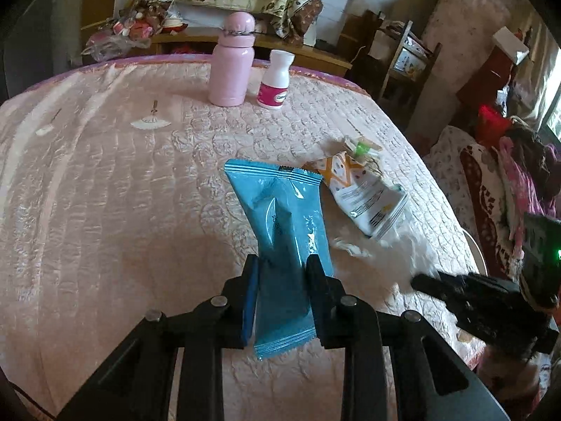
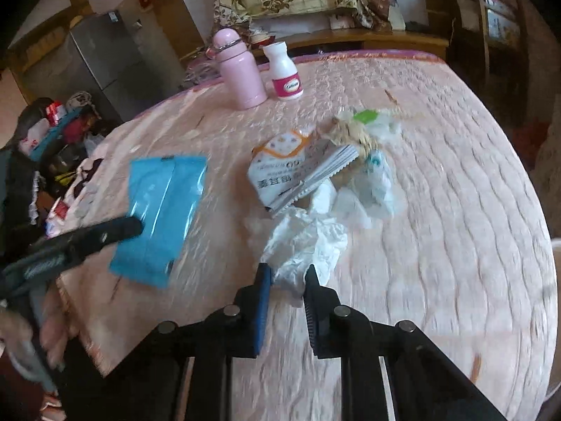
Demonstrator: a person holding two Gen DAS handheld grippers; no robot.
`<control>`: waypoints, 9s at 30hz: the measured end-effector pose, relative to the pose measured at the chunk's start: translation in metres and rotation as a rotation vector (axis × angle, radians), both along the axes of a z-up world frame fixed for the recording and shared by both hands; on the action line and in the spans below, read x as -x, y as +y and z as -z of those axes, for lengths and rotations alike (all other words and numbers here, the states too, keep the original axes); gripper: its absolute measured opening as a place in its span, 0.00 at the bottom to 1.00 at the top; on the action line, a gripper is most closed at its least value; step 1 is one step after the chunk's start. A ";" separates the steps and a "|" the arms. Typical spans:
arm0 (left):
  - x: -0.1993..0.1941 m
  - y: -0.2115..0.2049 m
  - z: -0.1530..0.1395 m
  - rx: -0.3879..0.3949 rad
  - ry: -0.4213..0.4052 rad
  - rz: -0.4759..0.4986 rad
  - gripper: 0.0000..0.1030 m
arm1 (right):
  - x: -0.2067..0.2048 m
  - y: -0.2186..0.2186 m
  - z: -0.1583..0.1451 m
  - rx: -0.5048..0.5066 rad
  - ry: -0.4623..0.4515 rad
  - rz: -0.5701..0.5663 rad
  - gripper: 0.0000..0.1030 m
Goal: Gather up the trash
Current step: 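Grasp the blue wrapper with the left tool while the right tool grasps the white tissue, then carry wrapper and tissue over the cream bucket and open both tools, then move both tools back toward the snack bag on the bed, then grasp the white snack bag with the left tool while the right tool grasps the white plastic wrapper, then carry snack bag and wrapper over the cream bucket and open both tools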
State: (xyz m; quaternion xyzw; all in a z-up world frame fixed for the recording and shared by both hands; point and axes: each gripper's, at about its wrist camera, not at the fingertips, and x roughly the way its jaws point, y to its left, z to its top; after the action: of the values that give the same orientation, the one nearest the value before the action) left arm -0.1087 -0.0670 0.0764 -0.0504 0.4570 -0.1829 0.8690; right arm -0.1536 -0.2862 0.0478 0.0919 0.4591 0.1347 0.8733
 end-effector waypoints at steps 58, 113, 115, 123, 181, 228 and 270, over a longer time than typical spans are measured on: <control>0.051 -0.228 -0.043 -0.006 -0.142 0.348 0.28 | 0.091 -0.158 -0.068 0.107 -0.207 0.407 0.17; 0.059 -0.384 0.016 -0.039 -0.031 0.507 0.56 | 0.118 -0.331 -0.004 0.083 -0.022 0.764 0.75; 0.059 -0.379 0.014 -0.041 -0.040 0.498 0.57 | 0.119 -0.328 -0.008 0.083 -0.041 0.762 0.75; 0.061 -0.357 0.004 -0.069 -0.108 0.447 0.71 | 0.117 -0.309 -0.016 0.116 -0.045 0.742 0.75; 0.013 -0.080 -0.031 -0.085 -0.192 -0.012 0.74 | 0.025 -0.070 -0.065 0.183 -0.190 0.355 0.74; -0.053 -0.005 0.034 0.136 0.207 0.029 0.04 | -0.066 -0.015 0.016 0.082 -0.019 0.090 0.74; 0.016 -0.159 -0.008 0.049 0.020 0.198 0.12 | 0.043 -0.101 -0.044 0.118 -0.130 0.261 0.27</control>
State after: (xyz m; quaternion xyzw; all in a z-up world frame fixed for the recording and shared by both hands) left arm -0.1243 -0.2261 0.0847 -0.0281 0.4639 -0.2784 0.8405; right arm -0.1970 -0.3873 0.0919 0.0905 0.3928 -0.0017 0.9152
